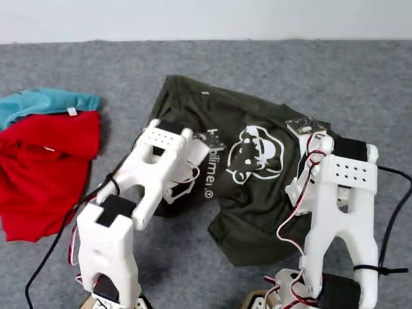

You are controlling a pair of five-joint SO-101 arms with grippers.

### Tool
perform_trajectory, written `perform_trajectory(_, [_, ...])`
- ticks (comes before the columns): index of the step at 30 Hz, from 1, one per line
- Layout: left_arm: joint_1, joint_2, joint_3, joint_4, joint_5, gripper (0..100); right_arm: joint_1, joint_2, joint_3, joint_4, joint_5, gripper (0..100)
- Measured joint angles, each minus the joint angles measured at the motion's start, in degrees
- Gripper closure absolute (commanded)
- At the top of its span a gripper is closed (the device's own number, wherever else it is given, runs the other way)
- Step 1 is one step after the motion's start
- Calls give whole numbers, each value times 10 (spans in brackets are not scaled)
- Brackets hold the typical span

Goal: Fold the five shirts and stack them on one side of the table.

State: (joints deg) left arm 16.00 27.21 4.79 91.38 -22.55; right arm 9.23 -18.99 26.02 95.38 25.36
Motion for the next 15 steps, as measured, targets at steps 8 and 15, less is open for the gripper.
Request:
perform_trajectory(8, [0,24,-2,33,-54,907,0,0,0,0,0,811])
perform_trajectory(15, [-4,50,-9,57,-80,908,0,0,36,-1,11,812])
